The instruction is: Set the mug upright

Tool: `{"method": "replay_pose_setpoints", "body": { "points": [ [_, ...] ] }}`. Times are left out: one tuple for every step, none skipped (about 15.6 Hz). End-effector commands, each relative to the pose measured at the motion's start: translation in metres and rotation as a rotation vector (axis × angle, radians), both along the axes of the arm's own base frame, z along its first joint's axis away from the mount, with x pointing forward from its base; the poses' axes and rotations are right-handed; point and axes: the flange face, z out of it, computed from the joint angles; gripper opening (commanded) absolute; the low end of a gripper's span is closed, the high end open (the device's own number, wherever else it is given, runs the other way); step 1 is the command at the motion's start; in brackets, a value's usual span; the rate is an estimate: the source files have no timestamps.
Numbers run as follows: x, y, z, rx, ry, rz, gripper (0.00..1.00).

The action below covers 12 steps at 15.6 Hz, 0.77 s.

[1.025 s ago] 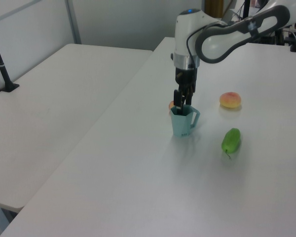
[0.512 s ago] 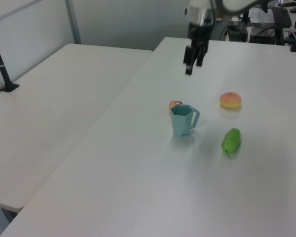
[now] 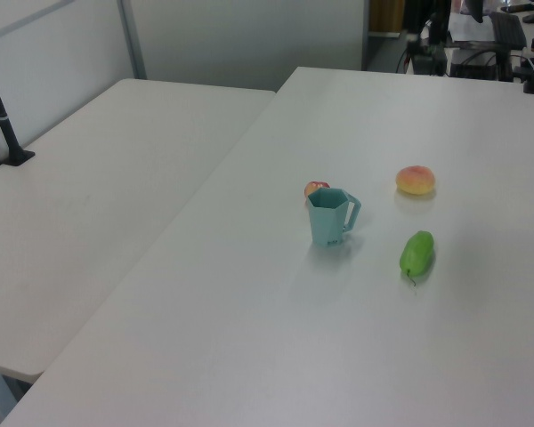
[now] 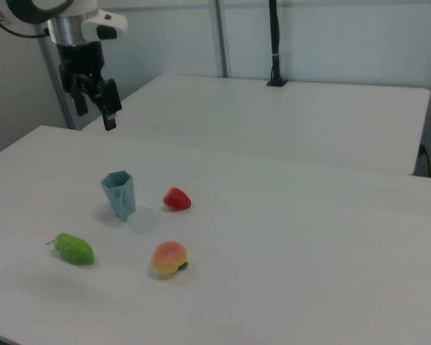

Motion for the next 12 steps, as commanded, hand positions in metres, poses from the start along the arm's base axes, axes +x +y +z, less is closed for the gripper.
{"method": "replay_pose_setpoints", "body": {
  "points": [
    [-0.008, -0.012, 0.001, 0.018, -0.024, 0.109, 1.0],
    [-0.004, -0.011, 0.002, 0.015, -0.055, 0.14, 1.0],
    [0.0, -0.012, 0.0, 0.012, -0.082, 0.168, 1.0],
    [0.004, -0.012, -0.005, 0.004, -0.107, 0.193, 1.0],
    [0.009, -0.012, -0.006, -0.003, -0.136, 0.209, 1.0],
    [0.012, -0.013, -0.006, -0.007, -0.156, 0.22, 1.0],
    [0.012, -0.014, -0.008, -0.009, -0.155, 0.228, 1.0],
    [0.011, -0.015, -0.013, -0.008, -0.146, 0.229, 1.0],
    [0.011, -0.015, -0.014, -0.007, -0.143, 0.226, 1.0],
    [0.011, -0.015, -0.014, -0.007, -0.142, 0.226, 1.0],
    [0.011, -0.015, -0.014, -0.007, -0.142, 0.226, 1.0],
    [0.01, -0.015, -0.014, -0.007, -0.142, 0.228, 1.0]
  ]
}}
